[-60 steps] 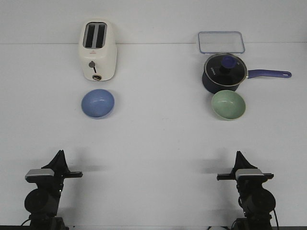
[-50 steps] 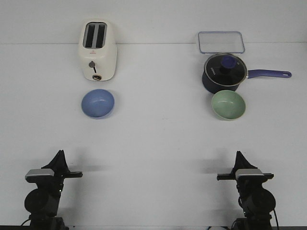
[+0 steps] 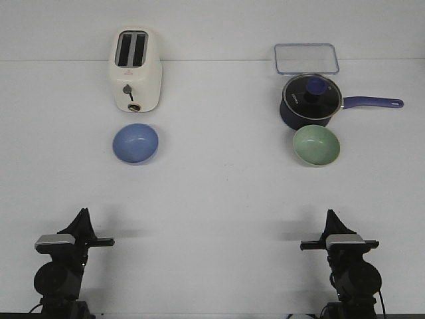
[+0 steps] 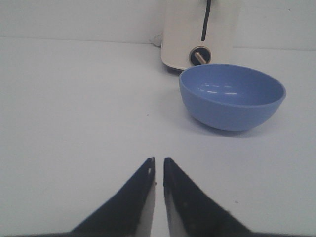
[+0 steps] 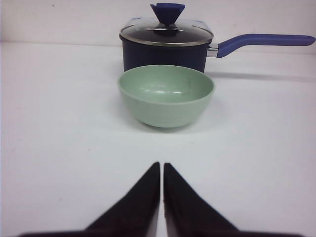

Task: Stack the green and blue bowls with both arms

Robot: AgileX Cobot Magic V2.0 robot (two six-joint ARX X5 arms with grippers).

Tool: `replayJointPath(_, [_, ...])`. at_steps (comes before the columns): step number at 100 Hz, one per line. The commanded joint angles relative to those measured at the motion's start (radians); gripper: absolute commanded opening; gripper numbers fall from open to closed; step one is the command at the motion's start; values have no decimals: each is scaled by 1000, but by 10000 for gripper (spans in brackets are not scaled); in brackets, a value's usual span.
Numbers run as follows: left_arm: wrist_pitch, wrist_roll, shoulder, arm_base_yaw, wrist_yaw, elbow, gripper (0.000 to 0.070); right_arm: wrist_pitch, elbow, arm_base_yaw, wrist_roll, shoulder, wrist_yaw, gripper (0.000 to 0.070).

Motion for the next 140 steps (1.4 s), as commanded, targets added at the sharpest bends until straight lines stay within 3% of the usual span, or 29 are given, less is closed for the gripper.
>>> replayJointPath(1, [15, 5, -2, 1, 1, -19, 14, 12, -2, -1, -4, 0, 3, 13])
replayJointPath(14, [15, 5, -2, 1, 1, -19, 14, 16, -2, -1, 0, 0, -1, 13])
replayJointPath(31, [15, 5, -2, 1, 1, -19, 14, 11, -2, 0, 152, 0, -71, 13])
replayJointPath(41, [15, 5, -2, 1, 2, -19, 14, 12, -2, 0, 172, 0, -83, 13])
replayJointPath(52, [15, 5, -2, 1, 2, -19, 14, 35, -2, 0, 333, 0, -85, 13])
replayJointPath(69, [15, 5, -2, 1, 1, -19, 14, 4, 121, 0, 451, 21, -73, 1])
replayJointPath(81, [15, 5, -2, 1, 1, -19, 14, -76, 311, 0, 432, 150, -8, 6])
replayJointPath(85, [15, 5, -2, 1, 1, -19, 14, -106, 381, 0, 406, 220, 9, 39])
replayJointPath(88, [14, 5, -2, 1, 1, -19, 14, -129, 434, -1, 382, 278, 21, 116])
replayJointPath(94, [15, 5, -2, 1, 2, -19, 14, -176, 538, -1, 338, 405, 59, 335])
replayJointPath(98, [15, 5, -2, 1, 2, -19, 14, -207, 606, -1, 315, 494, 84, 414])
replayJointPath(120, [15, 5, -2, 1, 1, -19, 14, -304, 906, -45, 233, 1001, 118, 416])
replayJointPath(140, [15, 5, -2, 1, 1, -19, 14, -307, 1069, -127, 230, 1389, 35, 415])
